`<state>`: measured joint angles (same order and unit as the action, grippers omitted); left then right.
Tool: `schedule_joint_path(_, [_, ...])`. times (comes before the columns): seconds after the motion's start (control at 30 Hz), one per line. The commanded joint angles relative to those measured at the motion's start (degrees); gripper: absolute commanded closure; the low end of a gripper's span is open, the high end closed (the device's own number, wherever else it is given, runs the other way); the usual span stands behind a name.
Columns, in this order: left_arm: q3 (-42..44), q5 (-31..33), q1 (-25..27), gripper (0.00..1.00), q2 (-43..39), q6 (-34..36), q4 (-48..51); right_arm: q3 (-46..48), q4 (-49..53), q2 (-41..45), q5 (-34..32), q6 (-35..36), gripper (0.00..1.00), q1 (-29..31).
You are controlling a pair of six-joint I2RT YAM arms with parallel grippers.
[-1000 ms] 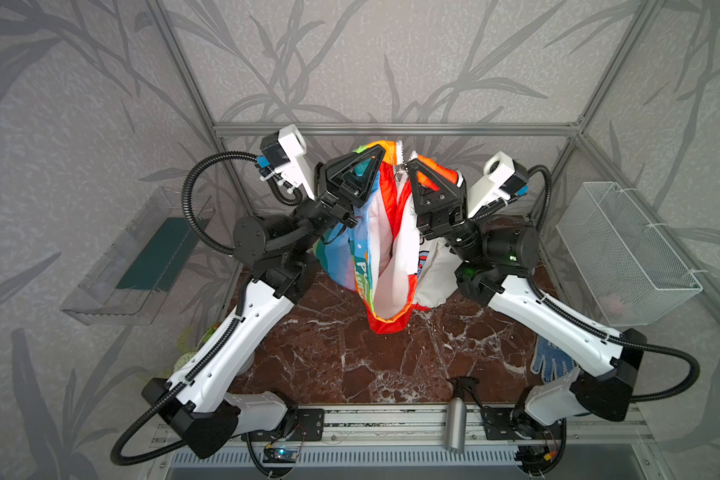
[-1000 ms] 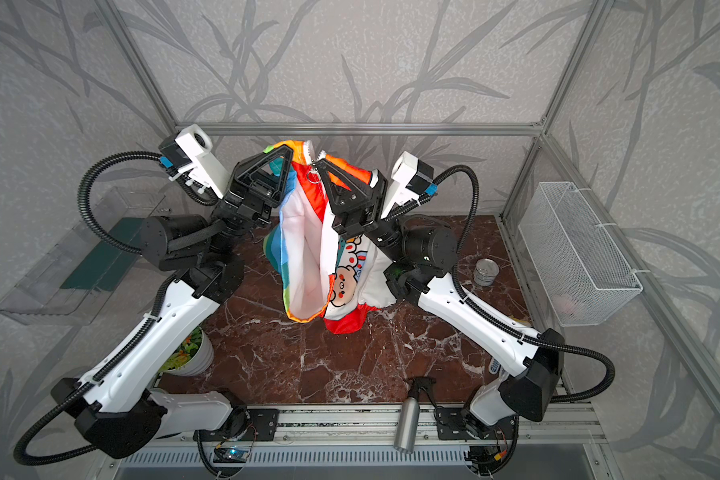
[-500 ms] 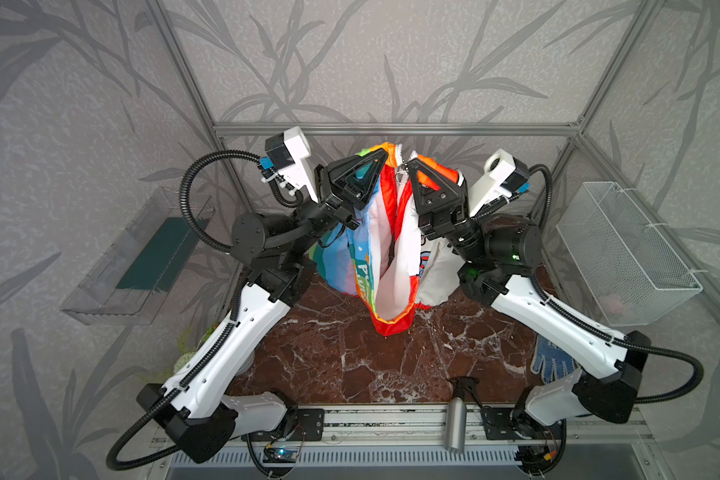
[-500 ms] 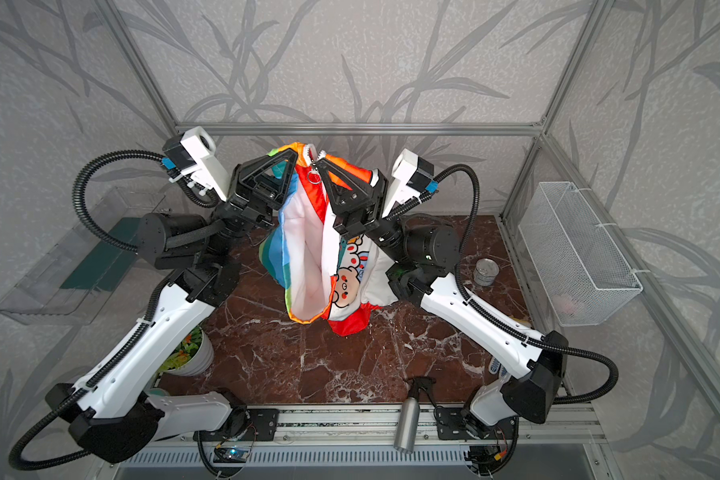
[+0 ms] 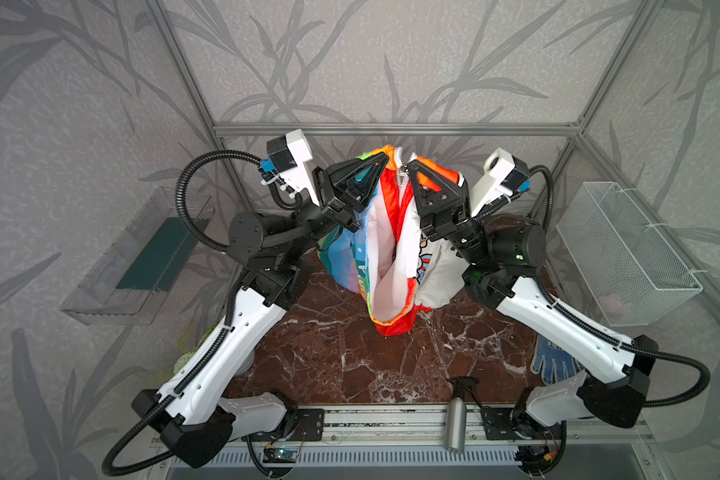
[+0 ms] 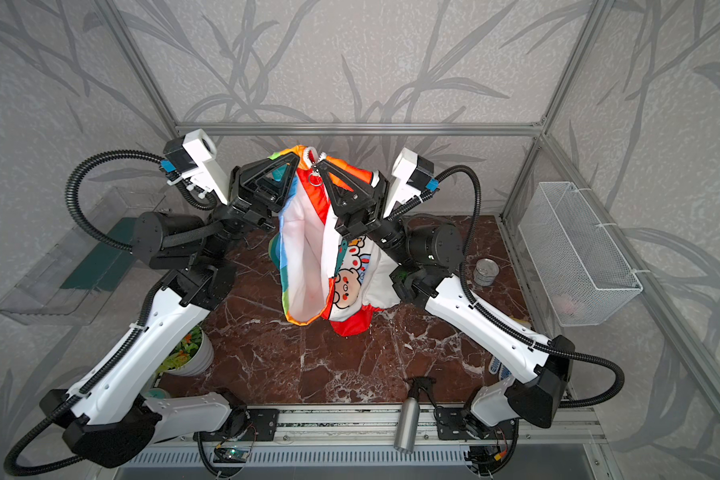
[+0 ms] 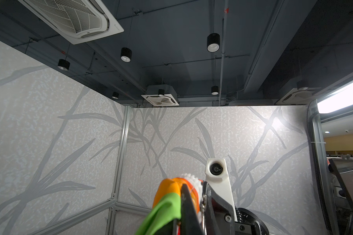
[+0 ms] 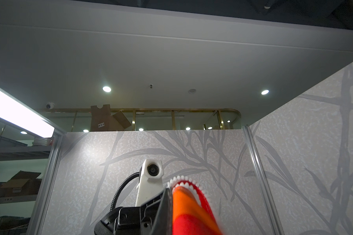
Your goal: Zip up the jacket
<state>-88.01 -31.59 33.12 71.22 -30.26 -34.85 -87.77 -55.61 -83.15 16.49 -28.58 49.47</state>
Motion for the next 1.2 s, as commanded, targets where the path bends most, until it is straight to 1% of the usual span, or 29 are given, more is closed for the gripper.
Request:
schedule_joint_path(0.0, [-1.03, -0.55, 0.34, 1.00, -1.69, 2.28, -0.24, 0.32, -0.50, 2.46, -0.93, 0.80, 1.00, 0.43])
schedule_joint_path(0.13, [-1.37, -0.87, 0.36, 1.00, -1.48, 2.53, 0.18, 0.40, 0.06, 2.48, -0.89, 0.70, 1.00, 0.54])
schedule_joint_path(0.47, [-2.17, -1.25, 0.40, 1.00, -2.17, 5.97, 4.17, 0.57, 2.07, 3.11, -0.67, 0.31, 1.00, 0.69])
schedule_joint_path(0.67, [-2.78, -1.18, 0.37, 1.00, -2.99, 7.71, 5.85, 3.10, 2.52, 4.30, -2.87, 1.24, 1.00, 1.05])
schedule_joint_path(1.17, [-3.66, -2.11, 0.42, 1.00, -3.24, 10.66, 10.59, 2.71, 2.96, 4.93, -2.72, 0.01, 1.00, 1.15])
